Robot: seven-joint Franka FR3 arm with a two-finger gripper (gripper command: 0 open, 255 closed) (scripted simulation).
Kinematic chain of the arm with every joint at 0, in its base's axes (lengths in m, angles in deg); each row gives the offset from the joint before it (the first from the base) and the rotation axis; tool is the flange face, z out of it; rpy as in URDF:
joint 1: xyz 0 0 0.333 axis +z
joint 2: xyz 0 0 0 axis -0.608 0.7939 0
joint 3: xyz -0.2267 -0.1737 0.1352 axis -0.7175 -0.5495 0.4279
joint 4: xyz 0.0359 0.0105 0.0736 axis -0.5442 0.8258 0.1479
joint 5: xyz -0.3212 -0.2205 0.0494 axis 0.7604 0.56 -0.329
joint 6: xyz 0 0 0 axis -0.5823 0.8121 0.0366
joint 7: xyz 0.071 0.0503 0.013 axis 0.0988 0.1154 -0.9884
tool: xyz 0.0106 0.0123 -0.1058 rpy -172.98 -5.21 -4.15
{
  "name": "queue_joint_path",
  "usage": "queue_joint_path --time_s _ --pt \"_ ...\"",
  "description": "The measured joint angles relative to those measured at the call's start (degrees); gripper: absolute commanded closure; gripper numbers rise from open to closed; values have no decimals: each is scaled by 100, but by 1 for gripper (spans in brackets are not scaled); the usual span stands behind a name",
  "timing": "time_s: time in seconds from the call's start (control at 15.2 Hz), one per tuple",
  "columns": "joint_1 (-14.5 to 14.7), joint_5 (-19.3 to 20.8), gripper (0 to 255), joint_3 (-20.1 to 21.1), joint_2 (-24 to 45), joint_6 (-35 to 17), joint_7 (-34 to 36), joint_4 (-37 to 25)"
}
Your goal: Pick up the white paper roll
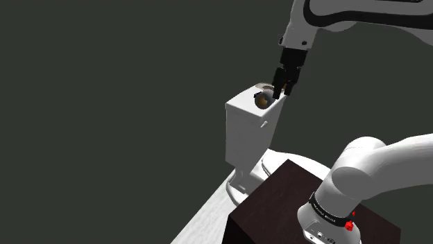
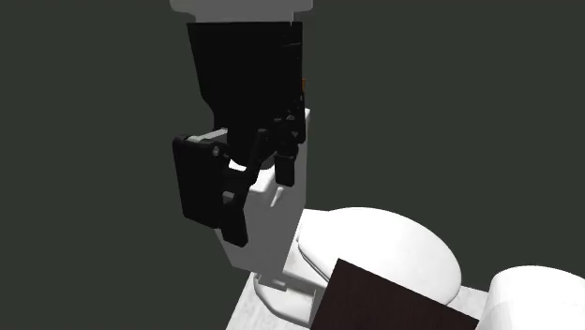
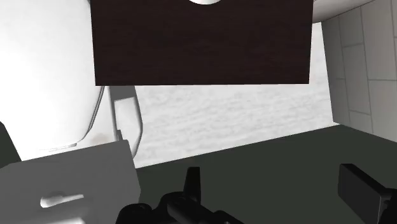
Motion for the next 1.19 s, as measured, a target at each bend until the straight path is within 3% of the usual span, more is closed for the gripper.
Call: queue_joint_path --time_s 0.2,0.46,0.86,1.19 --pt "-36 224 0 94 42 -240 -17 141" --pt "-176 939 0 385 217 -1065 32 605" --pt "-589 2294 0 763 773 -2460 349 1139" --pt "-1142 3709 0 1116 1392 -3477 1019 1358"
